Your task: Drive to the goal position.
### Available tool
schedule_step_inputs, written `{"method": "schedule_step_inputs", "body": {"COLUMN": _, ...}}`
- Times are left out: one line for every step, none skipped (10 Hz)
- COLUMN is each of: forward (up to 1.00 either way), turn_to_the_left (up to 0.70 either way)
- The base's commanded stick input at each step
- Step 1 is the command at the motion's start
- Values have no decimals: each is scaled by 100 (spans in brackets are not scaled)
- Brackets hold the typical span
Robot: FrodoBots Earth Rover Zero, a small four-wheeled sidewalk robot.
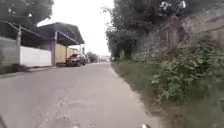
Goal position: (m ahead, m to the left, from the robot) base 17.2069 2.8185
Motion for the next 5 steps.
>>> {"method": "schedule_step_inputs", "body": {"forward": 100, "turn_to_the_left": 0}}
{"method": "schedule_step_inputs", "body": {"forward": 100, "turn_to_the_left": 0}}
{"method": "schedule_step_inputs", "body": {"forward": 100, "turn_to_the_left": 0}}
{"method": "schedule_step_inputs", "body": {"forward": 100, "turn_to_the_left": 0}}
{"method": "schedule_step_inputs", "body": {"forward": 100, "turn_to_the_left": 0}}
